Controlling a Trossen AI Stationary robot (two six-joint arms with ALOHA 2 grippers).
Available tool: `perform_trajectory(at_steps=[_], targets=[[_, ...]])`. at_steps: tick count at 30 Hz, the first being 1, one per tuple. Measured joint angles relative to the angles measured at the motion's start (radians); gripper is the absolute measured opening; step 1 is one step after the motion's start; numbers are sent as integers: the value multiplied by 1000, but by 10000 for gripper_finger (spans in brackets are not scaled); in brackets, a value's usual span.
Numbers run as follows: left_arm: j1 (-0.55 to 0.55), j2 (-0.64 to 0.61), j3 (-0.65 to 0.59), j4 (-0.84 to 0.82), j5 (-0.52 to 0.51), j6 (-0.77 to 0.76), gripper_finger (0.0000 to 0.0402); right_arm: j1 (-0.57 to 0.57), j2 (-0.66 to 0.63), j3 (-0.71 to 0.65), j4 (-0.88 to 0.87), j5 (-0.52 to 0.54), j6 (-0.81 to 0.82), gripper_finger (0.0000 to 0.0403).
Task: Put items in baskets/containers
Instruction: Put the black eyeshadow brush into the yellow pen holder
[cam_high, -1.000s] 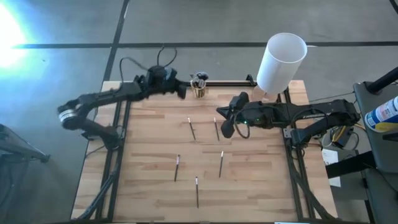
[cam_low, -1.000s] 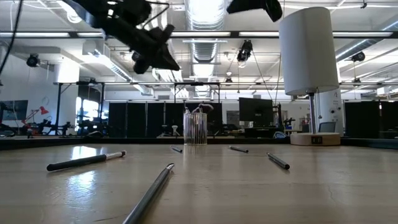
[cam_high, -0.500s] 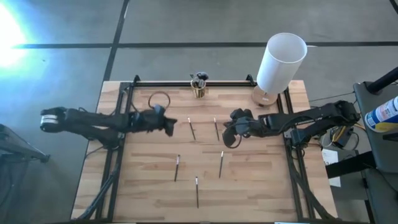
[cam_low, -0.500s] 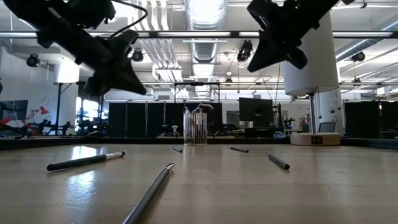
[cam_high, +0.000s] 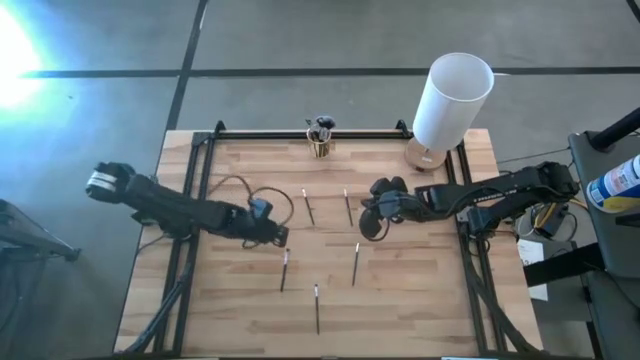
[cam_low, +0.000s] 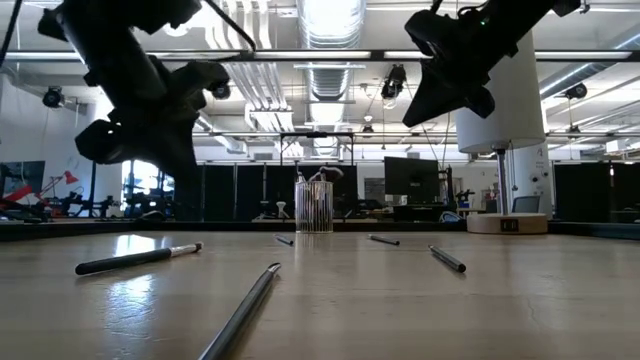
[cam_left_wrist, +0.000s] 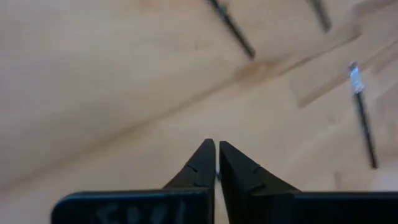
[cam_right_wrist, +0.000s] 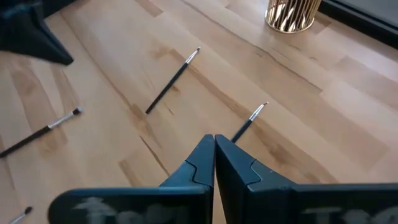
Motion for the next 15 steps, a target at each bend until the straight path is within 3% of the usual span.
perform_trajectory(at_steps=[8,15], targets=[[-31,256,223,-154,83,-130,91,0,0,0,-2,-15,-56,8],[-35,404,326,-250,115,-230,135,1,-2,0,-7,-64,-110,8]])
